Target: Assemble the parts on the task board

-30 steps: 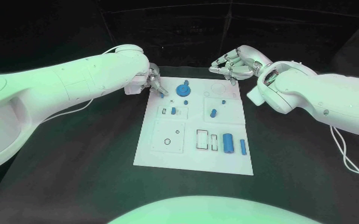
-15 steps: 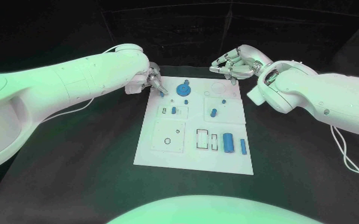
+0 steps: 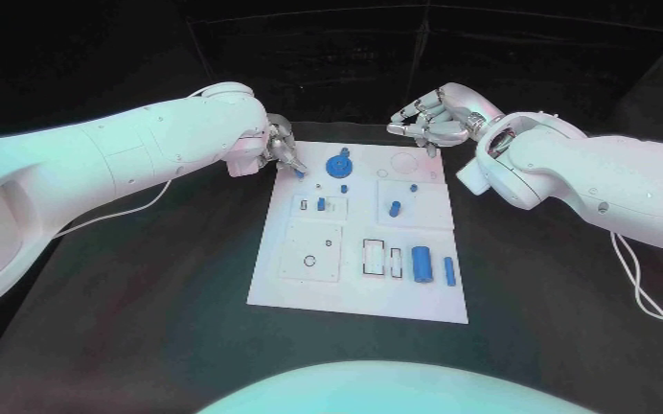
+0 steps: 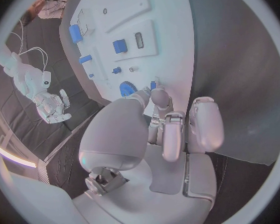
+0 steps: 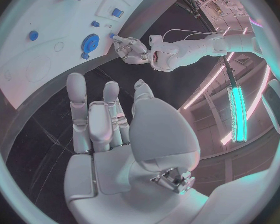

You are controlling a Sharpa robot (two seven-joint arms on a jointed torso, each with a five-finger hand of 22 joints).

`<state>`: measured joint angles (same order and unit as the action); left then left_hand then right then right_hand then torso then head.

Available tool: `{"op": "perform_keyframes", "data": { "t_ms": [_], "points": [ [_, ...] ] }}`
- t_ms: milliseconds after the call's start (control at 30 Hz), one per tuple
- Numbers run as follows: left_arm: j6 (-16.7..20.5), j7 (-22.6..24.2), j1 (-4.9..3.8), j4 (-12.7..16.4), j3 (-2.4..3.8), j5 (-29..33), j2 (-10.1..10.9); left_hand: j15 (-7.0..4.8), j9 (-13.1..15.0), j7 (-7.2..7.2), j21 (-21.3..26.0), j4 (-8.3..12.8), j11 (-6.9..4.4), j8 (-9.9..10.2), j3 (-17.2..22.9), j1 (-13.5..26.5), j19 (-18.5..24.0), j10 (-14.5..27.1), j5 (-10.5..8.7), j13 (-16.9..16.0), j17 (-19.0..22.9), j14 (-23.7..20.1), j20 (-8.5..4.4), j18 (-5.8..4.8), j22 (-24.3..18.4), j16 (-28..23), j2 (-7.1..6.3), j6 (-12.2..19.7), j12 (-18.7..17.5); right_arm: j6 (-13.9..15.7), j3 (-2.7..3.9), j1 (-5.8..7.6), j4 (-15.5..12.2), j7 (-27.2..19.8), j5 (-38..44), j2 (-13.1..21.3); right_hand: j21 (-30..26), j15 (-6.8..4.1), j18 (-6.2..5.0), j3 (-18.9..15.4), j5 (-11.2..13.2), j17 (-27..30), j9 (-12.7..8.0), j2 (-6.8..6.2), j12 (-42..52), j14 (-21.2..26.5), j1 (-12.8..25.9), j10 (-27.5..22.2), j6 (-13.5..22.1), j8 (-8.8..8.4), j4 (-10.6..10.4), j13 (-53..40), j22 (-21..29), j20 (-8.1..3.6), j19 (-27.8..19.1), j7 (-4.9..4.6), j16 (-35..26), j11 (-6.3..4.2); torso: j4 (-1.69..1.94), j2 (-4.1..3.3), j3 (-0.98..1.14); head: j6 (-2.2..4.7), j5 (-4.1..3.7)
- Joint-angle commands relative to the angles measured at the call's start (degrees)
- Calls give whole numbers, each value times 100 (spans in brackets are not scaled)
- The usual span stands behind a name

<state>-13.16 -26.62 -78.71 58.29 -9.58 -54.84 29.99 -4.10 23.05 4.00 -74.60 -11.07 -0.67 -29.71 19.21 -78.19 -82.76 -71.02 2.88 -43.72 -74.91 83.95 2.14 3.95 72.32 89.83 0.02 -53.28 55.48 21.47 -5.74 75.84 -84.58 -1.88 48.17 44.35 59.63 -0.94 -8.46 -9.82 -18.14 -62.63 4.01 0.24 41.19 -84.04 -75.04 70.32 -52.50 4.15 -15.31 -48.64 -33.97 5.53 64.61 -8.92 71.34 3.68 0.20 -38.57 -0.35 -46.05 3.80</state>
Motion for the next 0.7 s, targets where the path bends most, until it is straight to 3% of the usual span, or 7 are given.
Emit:
{"op": "perform_keyframes", "data": {
  "t_ms": [33,200,400,567,700],
  "points": [
    [258,101,-26,147,5,446,94,9,26,-26,27,620,-4,-55,832,170,-43,-51,16,-14,-1509,605,3,38,9,17,-70,-29,10,-74,4,13,5,14,53,-6,-35,12,-112,-35,-29,-5,-2,12,34,-82,-29,-34,23,-5,-14,-6,5,-13,-9,5,-12,-1,14,5,4,4,15],
    [441,40,-33,469,3,656,304,3,54,-29,29,667,-5,-114,1049,296,-47,-72,21,-29,-1509,605,0,38,18,17,-139,-23,34,-100,3,13,16,28,58,-6,-33,12,-112,-36,-33,2,-2,14,36,-81,-33,-33,23,-5,-15,-8,2,-13,-7,5,-18,0,45,20,7,-3,5],
    [817,33,-14,1112,-8,670,735,-8,105,-42,28,752,-11,-217,1334,447,-54,-87,28,-33,-1509,605,-7,36,32,17,-236,0,54,-127,3,13,28,39,60,-2,-36,12,-112,-39,-49,-1,-2,20,35,-81,-44,-35,25,-5,-15,-8,5,-14,-7,5,-18,-1,70,39,13,-12,2],
    [1162,130,64,1750,-24,431,1167,-17,154,-57,3,833,-25,-322,1567,554,-71,-115,52,-43,-1509,605,-15,29,71,17,-347,7,78,-148,3,13,52,43,60,-2,-37,12,-112,-40,-58,-1,-2,23,35,-82,-51,-36,26,-6,-15,-8,5,-14,-7,5,-18,-1,68,34,2,-19,15],
    [1367,169,156,2089,-38,323,1390,-22,180,-65,-4,865,-32,-383,1714,631,-75,-139,79,-46,-1509,605,-20,26,86,17,-408,10,90,-162,2,12,76,44,60,-13,-37,12,-112,-41,-61,-1,-2,24,35,-82,-53,-36,26,-6,-14,-8,5,-14,-6,5,-18,-1,65,29,7,-21,30]
  ]
}}
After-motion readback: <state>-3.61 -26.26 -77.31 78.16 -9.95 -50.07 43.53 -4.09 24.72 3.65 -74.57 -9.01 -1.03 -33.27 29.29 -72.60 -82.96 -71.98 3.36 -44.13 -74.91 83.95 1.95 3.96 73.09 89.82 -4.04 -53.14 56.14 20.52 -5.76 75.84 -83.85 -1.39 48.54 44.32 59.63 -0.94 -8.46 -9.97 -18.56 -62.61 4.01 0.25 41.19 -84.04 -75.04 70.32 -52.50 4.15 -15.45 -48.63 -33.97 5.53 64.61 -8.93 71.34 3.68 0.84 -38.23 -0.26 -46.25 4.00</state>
